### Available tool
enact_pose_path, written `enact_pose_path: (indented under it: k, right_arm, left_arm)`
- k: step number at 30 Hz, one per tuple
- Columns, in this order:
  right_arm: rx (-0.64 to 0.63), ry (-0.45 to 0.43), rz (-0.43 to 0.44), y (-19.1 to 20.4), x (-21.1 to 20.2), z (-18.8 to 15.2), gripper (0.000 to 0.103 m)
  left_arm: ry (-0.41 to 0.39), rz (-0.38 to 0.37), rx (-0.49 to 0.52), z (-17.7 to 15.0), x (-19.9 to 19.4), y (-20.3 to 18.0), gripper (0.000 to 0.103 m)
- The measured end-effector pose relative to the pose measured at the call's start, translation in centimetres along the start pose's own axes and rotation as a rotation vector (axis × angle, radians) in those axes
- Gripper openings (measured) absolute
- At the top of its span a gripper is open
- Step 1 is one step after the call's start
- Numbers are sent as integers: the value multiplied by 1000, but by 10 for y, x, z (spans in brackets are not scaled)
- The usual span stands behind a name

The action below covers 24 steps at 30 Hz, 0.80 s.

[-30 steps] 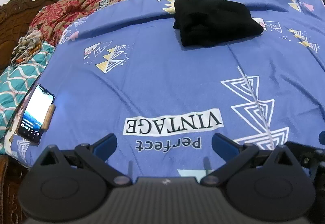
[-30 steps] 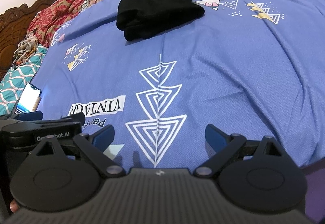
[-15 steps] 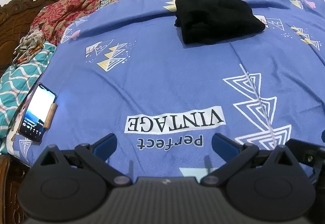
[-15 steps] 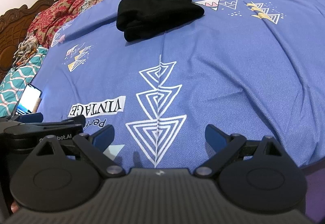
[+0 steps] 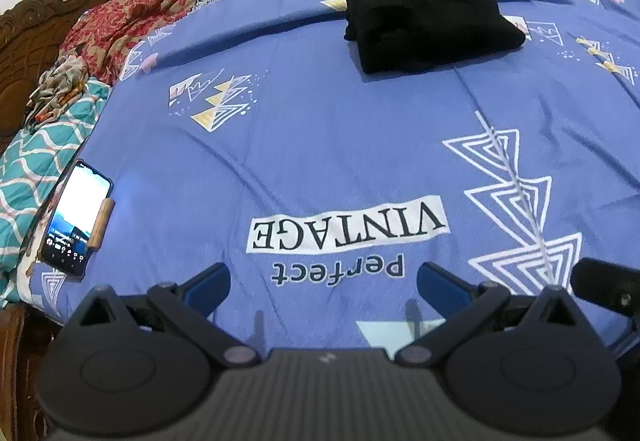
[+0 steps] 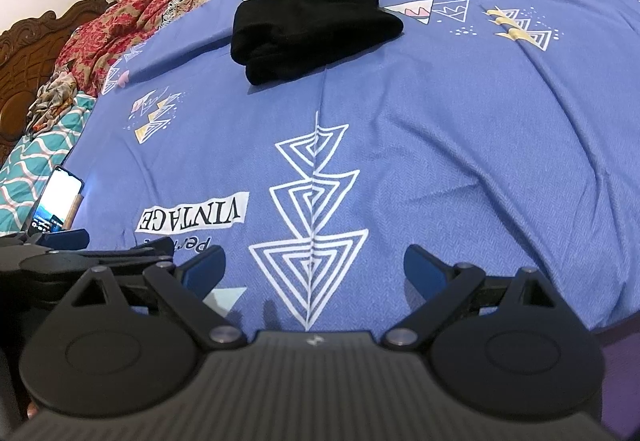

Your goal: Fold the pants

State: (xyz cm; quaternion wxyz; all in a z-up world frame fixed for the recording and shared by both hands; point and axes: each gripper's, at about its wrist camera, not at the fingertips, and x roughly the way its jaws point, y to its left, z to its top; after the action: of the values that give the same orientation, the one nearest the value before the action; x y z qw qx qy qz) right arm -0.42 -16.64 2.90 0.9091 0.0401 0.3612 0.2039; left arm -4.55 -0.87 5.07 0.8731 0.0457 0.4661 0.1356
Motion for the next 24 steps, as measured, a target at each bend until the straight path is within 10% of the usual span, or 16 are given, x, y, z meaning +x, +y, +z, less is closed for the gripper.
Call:
enact_pose_path:
  k: [24]
  right_arm:
    - [7,9,9,-5,1,1,97]
  left_arm:
    - [37,24,34,-2,5,-8,103]
